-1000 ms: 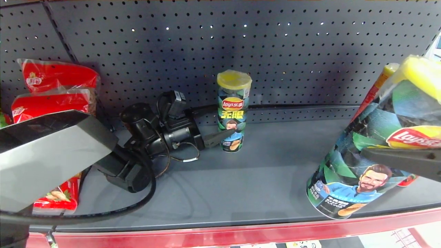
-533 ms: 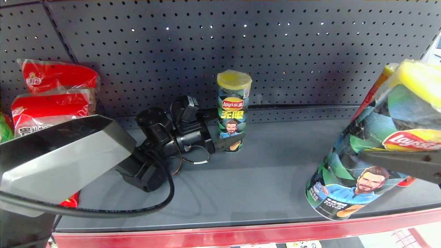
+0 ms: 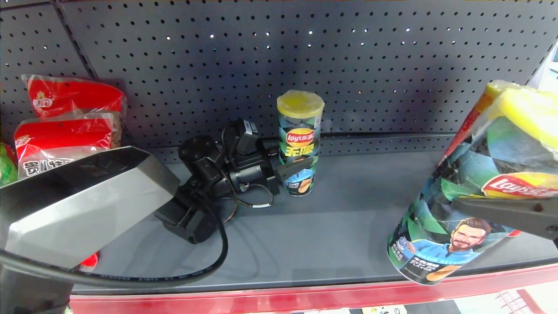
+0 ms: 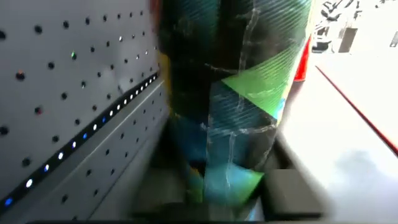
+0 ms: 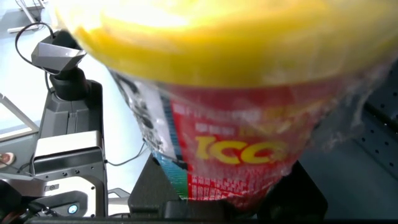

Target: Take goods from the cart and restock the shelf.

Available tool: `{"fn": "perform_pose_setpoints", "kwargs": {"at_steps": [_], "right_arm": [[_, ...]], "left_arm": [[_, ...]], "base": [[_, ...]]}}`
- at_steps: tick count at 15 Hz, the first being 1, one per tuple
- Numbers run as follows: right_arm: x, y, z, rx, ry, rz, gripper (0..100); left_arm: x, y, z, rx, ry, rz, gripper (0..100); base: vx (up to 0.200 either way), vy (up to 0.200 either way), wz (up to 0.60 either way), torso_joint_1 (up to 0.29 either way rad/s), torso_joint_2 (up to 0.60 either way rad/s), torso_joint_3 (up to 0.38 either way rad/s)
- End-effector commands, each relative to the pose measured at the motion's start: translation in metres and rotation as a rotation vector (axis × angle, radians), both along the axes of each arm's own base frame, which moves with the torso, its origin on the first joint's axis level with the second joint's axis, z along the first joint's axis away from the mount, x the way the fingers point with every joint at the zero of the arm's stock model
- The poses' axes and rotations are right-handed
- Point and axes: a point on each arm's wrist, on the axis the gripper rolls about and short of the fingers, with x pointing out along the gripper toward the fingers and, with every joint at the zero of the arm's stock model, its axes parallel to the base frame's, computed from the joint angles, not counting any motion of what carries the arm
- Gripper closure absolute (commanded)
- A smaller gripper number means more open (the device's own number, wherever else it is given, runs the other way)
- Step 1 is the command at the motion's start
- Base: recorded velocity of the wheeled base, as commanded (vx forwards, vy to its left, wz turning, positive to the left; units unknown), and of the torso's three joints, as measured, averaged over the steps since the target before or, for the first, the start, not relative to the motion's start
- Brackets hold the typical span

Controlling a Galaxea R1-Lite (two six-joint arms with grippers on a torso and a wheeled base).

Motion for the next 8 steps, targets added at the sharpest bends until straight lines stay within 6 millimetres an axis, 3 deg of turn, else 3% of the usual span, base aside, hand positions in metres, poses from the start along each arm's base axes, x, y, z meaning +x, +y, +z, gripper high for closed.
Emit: {"fn": "perform_pose_setpoints", "kwargs": {"at_steps": [1, 4, 8], "right_arm": [[-0.001, 0.000, 0.000, 0.000, -0.001, 0.000, 100], [-0.001, 0.000, -0.001, 0.000, 0.000, 0.000, 100], [0.000, -0.001, -0.001, -0.001, 0.002, -0.002, 100]], "left_arm": [[-0.008, -0.003, 0.015, -0.017, -0.028, -0.015, 100], [-0.029, 0.006, 0.037, -0.033, -0.010, -0.033, 100], [-0.076, 0.017, 0.026, 0.034, 0.094, -0.081, 100]], "base": [[0.000, 0.000, 0.00, 0.000, 0.00, 0.000], [0.000, 0.000, 0.00, 0.000, 0.00, 0.000], [0.000, 0.000, 0.00, 0.000, 0.00, 0.000]]}}
